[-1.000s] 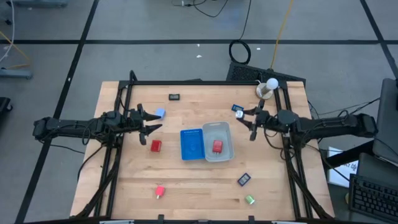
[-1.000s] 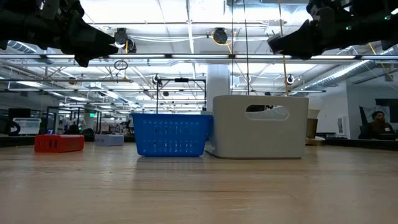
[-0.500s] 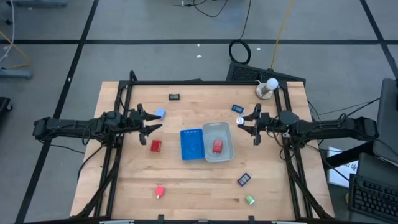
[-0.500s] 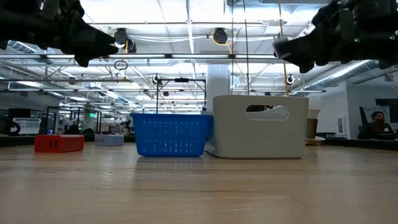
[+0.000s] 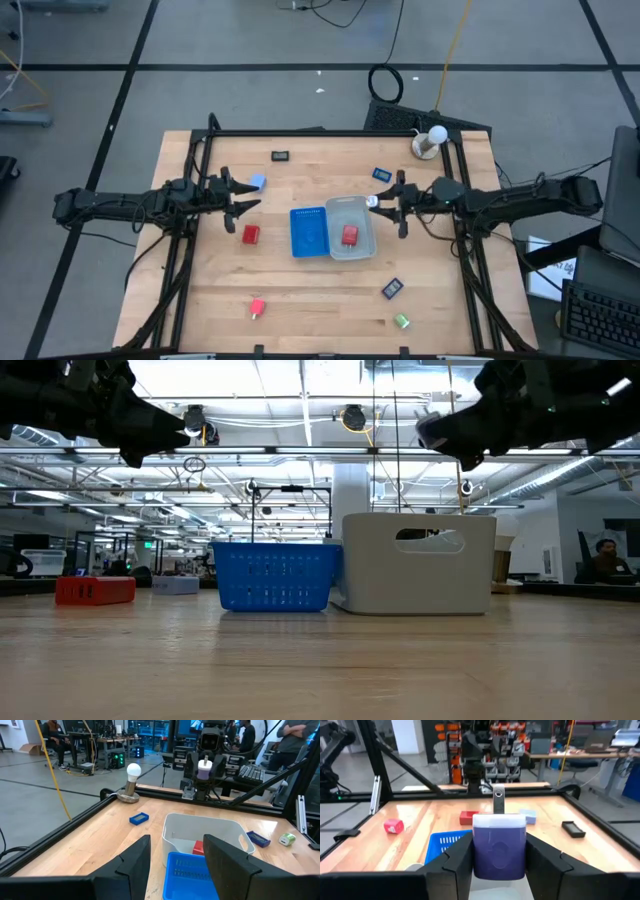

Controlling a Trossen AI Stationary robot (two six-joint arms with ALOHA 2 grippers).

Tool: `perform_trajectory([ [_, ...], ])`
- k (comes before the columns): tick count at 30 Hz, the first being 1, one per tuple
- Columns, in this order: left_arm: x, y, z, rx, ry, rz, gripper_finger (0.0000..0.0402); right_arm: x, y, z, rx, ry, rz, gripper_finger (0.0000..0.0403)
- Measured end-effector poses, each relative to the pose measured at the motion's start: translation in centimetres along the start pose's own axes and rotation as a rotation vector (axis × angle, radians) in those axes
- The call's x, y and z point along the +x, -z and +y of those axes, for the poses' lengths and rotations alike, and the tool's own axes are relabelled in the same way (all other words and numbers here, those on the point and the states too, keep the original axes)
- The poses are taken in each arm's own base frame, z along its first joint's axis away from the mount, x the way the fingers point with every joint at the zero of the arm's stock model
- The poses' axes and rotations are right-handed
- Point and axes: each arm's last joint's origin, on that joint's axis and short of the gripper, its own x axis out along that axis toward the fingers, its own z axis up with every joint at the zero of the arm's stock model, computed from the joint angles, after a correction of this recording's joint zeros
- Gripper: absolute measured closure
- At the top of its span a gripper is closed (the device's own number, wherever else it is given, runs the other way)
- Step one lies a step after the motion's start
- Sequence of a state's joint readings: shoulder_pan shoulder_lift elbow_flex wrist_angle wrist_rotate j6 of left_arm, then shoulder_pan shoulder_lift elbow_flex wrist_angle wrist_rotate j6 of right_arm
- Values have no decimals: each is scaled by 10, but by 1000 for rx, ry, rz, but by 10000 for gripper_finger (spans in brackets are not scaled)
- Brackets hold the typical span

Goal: Pick & Place Office items
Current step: Put the violet charger adapter into the gray bin

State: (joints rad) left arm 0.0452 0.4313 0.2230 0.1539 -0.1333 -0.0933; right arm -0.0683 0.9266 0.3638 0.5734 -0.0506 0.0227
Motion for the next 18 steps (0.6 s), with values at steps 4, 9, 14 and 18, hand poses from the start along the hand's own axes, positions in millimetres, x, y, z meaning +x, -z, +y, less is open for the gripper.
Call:
perform_trajectory([
  [4,0,0,0,0,0,0,218,20,-4,5,-1,-25,46,265],
  [9,0,0,0,0,0,-1,217,46,-7,13,-17,-57,132,265],
  [14,0,0,0,0,0,0,218,64,-4,15,-42,-70,176,265],
  [18,0,0,0,0,0,-1,217,67,1,15,-57,-73,205,264],
])
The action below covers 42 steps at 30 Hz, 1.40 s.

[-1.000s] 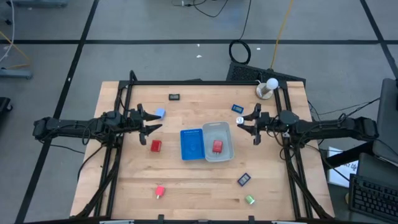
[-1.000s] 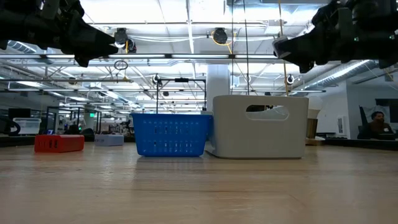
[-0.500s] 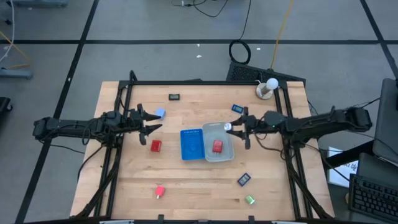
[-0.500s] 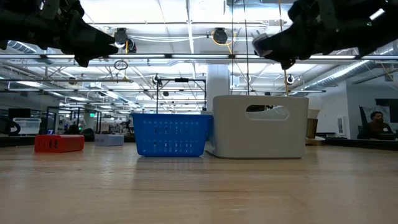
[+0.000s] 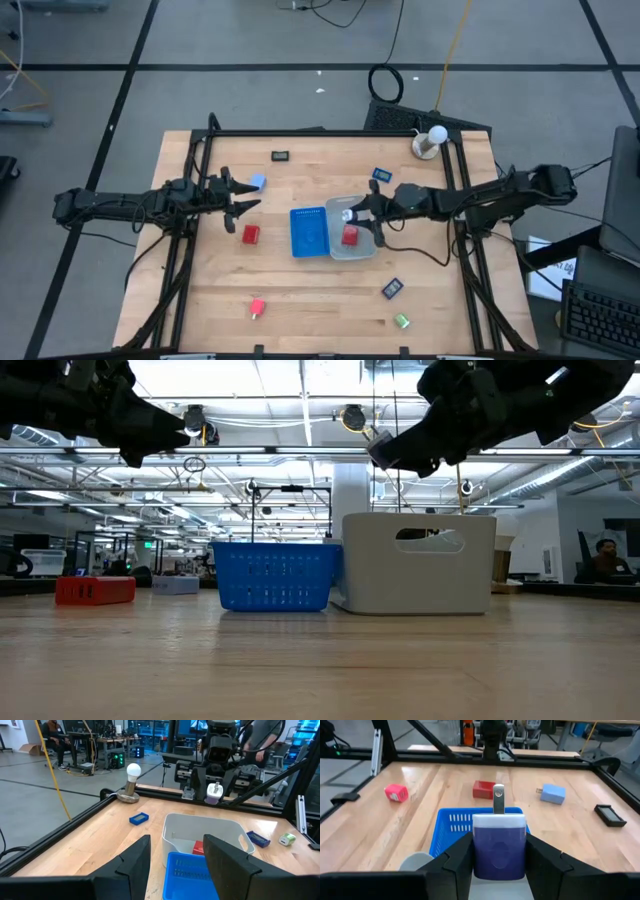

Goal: Pick & Place Office items
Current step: Put the violet charger adapter into the gray bin

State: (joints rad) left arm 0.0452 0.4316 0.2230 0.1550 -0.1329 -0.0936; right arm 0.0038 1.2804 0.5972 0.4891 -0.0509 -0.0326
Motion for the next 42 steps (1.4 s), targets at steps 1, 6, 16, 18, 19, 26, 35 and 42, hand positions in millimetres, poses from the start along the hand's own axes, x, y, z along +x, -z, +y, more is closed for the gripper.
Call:
perform_trajectory([
  [1,0,0,0,0,0,0,217,0,0,-1,-1,2,1,264],
  [6,0,0,0,0,0,0,218,-1,-1,-1,-2,1,-6,265],
  [16,0,0,0,0,0,0,217,4,-24,-3,6,52,95,267],
  [18,0,0,0,0,0,1,217,4,-29,-3,9,50,154,266],
  [19,0,0,0,0,0,1,217,3,-31,-4,14,52,172,266],
  [26,0,0,0,0,0,0,218,1,-42,-7,39,151,261,266],
  [35,0,0,0,0,0,1,217,20,-53,-10,33,179,441,266],
  [42,0,0,0,0,0,0,217,48,-29,-20,55,172,572,266],
])
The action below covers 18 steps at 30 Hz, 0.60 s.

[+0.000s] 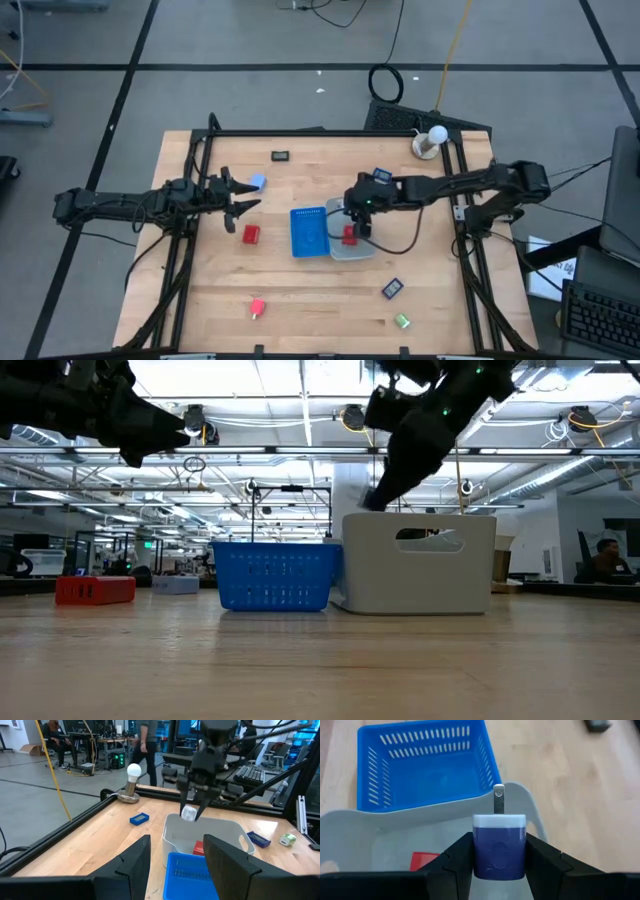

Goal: Pick & Place Office items
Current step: Put the violet charger adapter into the gray bin

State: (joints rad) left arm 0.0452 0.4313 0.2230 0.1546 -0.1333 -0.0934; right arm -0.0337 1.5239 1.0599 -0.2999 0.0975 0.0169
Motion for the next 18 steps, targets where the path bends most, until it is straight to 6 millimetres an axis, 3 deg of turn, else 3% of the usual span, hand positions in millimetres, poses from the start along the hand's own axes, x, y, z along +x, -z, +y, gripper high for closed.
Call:
perform_trajectory([
  [10,0,0,0,0,1,-4,217,36,12,1,16,-16,97,266],
  [18,0,0,0,0,1,-5,217,54,20,4,24,-65,148,266],
])
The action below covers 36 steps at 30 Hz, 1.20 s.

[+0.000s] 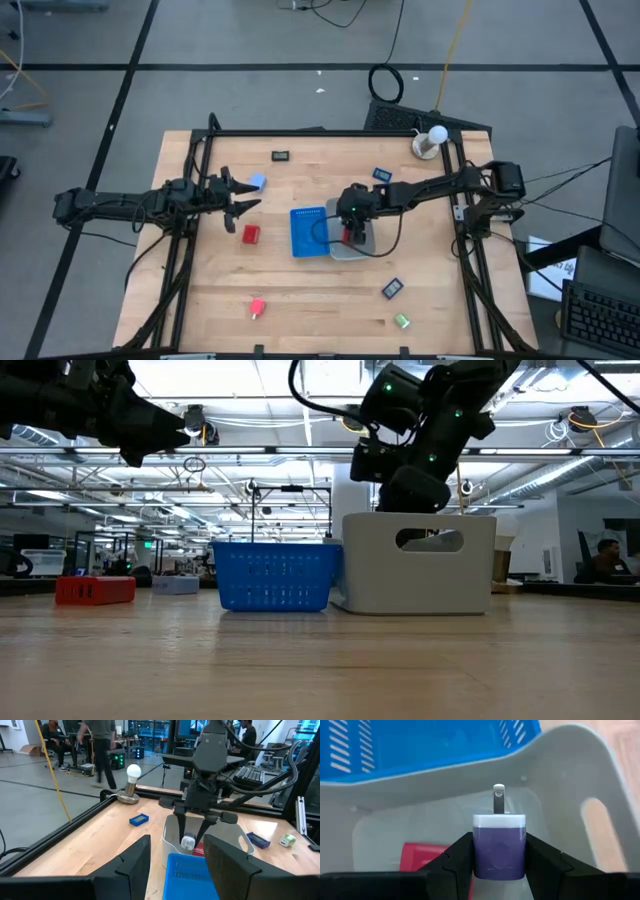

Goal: Pick & Place Office items
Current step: Put the violet charger adapter into the gray bin

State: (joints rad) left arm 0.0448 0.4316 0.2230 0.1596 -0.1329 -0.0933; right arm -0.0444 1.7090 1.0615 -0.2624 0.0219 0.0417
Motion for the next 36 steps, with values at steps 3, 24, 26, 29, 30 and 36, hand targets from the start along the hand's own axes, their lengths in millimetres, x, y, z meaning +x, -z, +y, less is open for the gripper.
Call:
perform_trajectory([
  [3,0,0,0,0,0,0,217,4,3,0,-1,1,26,266],
  [24,0,0,0,0,0,-1,217,17,7,-1,-11,7,57,262],
  [26,0,0,0,0,-1,-1,218,17,7,-1,-17,6,55,256],
  [29,0,0,0,0,-1,-1,217,17,7,-1,-22,6,54,248],
  [30,0,0,0,0,0,-1,217,17,7,-1,-22,5,54,247],
  [36,0,0,0,0,-1,-1,218,17,7,-1,-22,5,54,249],
])
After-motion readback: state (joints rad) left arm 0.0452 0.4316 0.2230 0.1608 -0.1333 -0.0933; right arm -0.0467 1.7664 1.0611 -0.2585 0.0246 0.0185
